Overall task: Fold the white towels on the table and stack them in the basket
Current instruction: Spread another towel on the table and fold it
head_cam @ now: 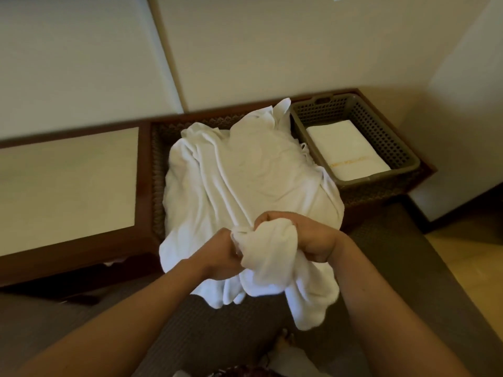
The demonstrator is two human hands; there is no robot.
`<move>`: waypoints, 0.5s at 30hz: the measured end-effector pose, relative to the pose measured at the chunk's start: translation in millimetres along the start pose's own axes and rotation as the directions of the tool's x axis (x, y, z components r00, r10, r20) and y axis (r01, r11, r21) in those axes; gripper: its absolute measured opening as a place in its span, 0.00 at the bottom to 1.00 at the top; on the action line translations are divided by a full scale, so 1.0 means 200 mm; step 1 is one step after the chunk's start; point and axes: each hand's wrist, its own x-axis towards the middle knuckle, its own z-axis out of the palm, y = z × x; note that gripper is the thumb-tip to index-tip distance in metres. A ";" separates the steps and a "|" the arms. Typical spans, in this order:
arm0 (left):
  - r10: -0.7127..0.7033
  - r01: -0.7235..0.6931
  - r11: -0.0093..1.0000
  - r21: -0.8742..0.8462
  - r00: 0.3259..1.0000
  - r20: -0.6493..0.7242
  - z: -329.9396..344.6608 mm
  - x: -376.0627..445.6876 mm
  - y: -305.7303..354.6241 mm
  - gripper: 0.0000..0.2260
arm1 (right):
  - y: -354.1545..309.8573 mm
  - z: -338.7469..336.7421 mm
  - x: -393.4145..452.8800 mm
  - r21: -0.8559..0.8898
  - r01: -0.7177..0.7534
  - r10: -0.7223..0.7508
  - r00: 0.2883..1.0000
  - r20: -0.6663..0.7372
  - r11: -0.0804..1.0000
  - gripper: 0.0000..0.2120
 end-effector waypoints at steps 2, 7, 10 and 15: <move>-0.013 -0.014 0.984 -0.178 0.989 -0.148 -0.07 -0.19 -0.15 0.06 | 0.02 0.14 0.06 0.039 -0.018 0.019 0.999 -0.042 0.999 0.11; -0.201 0.039 0.914 -0.403 0.907 -0.369 -0.32 -0.77 -0.59 0.08 | 0.11 0.71 0.33 -0.323 -0.134 0.129 0.991 -0.035 0.937 0.19; -0.342 0.125 0.895 -0.429 0.810 -0.476 -0.52 -1.18 -0.82 0.08 | 0.15 1.09 0.54 -0.642 -0.171 0.309 0.945 0.108 0.748 0.19; -0.468 0.305 0.883 -0.356 0.616 -0.634 -0.91 -1.68 -1.10 0.11 | 0.16 1.56 0.80 -0.798 -0.118 0.377 0.915 0.144 0.591 0.14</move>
